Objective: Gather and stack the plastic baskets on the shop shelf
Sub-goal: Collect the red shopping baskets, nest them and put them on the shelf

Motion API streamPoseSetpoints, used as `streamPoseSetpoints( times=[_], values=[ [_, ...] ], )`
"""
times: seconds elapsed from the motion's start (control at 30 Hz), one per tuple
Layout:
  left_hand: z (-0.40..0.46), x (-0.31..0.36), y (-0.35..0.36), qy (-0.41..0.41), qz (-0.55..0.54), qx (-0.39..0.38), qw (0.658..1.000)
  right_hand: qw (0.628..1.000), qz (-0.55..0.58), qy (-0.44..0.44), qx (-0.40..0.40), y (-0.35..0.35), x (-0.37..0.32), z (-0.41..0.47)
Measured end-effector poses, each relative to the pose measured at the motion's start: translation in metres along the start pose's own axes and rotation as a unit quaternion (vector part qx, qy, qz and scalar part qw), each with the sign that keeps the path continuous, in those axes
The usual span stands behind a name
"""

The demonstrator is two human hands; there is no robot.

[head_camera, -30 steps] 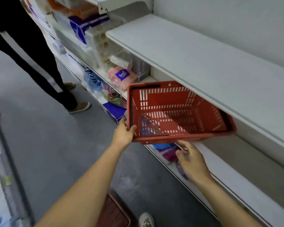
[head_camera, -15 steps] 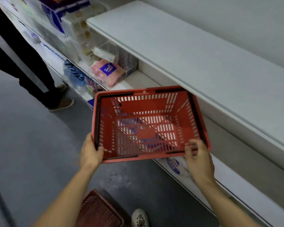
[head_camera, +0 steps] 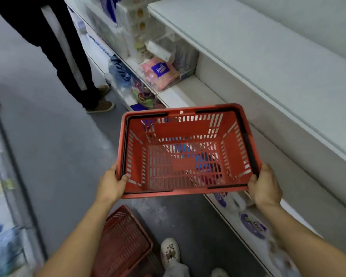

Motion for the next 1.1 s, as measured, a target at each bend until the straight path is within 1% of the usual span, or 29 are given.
streamPoseSetpoints(
  times=[0.1, 0.23, 0.33, 0.4, 0.5, 0.6, 0.7, 0.77, 0.87, 1.0, 1.1],
  values=[
    [-0.023, -0.027, -0.009, -0.005, -0.017, 0.04, 0.999, 0.999, -0.012, -0.037, -0.005, -0.005, 0.002, -0.006],
    [-0.077, -0.05, -0.025, -0.027, -0.052, 0.092, 0.994, 0.995, -0.015, -0.089, -0.041, -0.008, 0.004, -0.015],
    [-0.123, -0.077, -0.032, -0.067, -0.068, 0.13, 0.987, 0.986, -0.012, -0.15, -0.075, -0.008, 0.001, -0.025],
    [-0.156, -0.106, -0.034, -0.105, -0.053, 0.165, 0.979, 0.977, -0.002, -0.191, -0.098, -0.006, -0.003, -0.034],
    [-0.215, -0.14, -0.035, -0.159, -0.043, 0.212, 0.963, 0.958, 0.003, -0.255, -0.133, -0.003, -0.007, -0.056],
    [-0.277, -0.166, -0.034, -0.204, -0.073, 0.254, 0.943, 0.932, 0.026, -0.314, -0.178, 0.004, -0.007, -0.084],
    [-0.33, -0.193, -0.032, -0.241, -0.112, 0.274, 0.924, 0.909, 0.017, -0.355, -0.215, 0.015, -0.007, -0.115],
    [-0.359, -0.209, -0.031, -0.257, -0.113, 0.289, 0.915, 0.898, 0.007, -0.367, -0.242, 0.024, -0.007, -0.136],
    [-0.392, -0.242, -0.03, -0.293, -0.111, 0.298, 0.902, 0.883, -0.005, -0.391, -0.26, 0.036, -0.008, -0.169],
    [-0.411, -0.295, -0.029, -0.308, -0.138, 0.284, 0.897, 0.858, -0.01, -0.438, -0.268, 0.06, -0.01, -0.209],
    [-0.402, -0.322, -0.04, -0.304, -0.131, 0.28, 0.901, 0.854, -0.009, -0.448, -0.265, 0.082, -0.008, -0.232]
  ],
)
Point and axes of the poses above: each hand's wrist, its own z-axis towards the middle knuckle, its own y-axis out of the palm, x = y × z, the point moved 3 cm from there along z, towards the middle knuckle, and after that the axes turned 12 degrees about x, right-handed, at the moved point
